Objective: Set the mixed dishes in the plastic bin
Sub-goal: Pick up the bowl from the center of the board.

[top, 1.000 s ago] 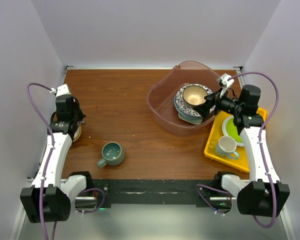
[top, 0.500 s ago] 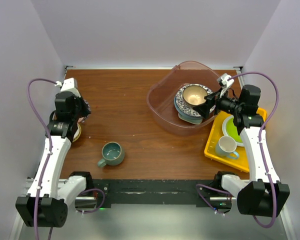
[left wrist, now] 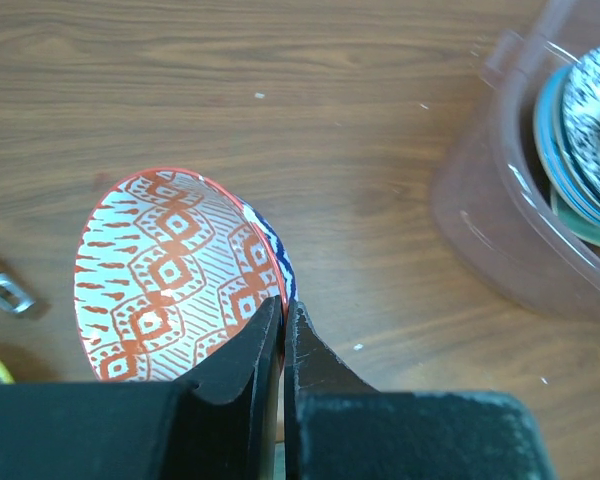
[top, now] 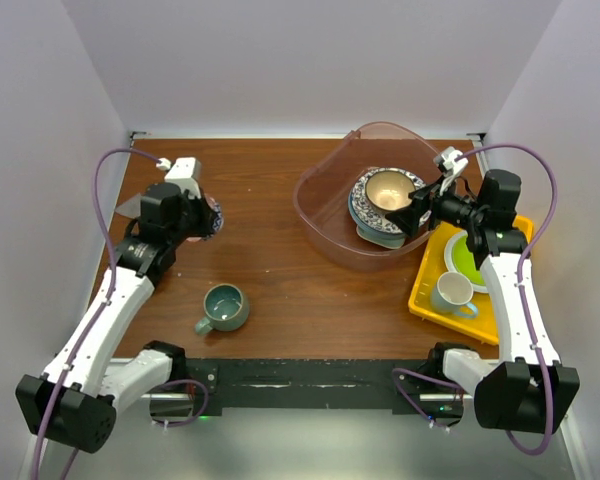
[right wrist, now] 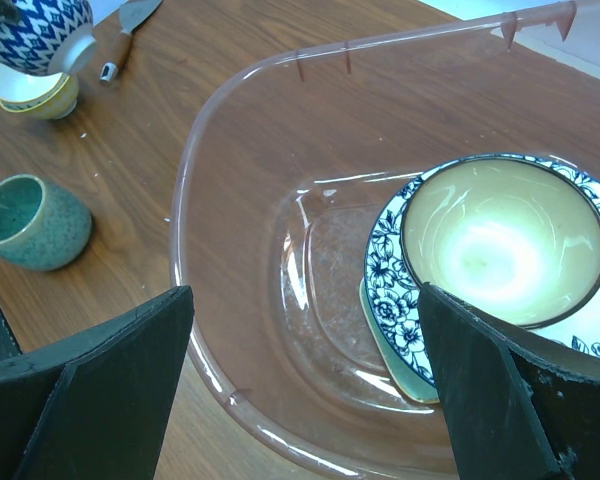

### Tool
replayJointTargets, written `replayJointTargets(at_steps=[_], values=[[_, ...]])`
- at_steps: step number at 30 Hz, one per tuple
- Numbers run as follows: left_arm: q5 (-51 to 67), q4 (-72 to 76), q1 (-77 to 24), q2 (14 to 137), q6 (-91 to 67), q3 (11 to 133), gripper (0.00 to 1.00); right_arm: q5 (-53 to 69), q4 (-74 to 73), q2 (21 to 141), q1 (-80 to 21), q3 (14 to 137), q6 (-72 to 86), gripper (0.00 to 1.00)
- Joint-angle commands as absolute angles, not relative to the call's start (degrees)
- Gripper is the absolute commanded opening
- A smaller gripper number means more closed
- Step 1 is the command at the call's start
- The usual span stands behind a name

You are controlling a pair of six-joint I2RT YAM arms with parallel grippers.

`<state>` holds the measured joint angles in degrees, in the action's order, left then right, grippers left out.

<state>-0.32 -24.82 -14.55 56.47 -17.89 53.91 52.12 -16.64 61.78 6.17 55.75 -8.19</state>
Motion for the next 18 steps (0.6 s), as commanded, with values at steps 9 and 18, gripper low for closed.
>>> replayJointTargets(at_steps=[9, 18], values=[[2.1, -15.5, -26.4, 60.2, -14.7, 54.1, 0.00, 56.7, -14.2, 62.8, 6.3, 55.5, -8.3, 0.98], [0.2, -10.9, -37.0, 61.0, -10.4, 50.5, 0.00, 57.0, -19.1, 67.4, 0.5, 59.8, -11.1, 0.98]])
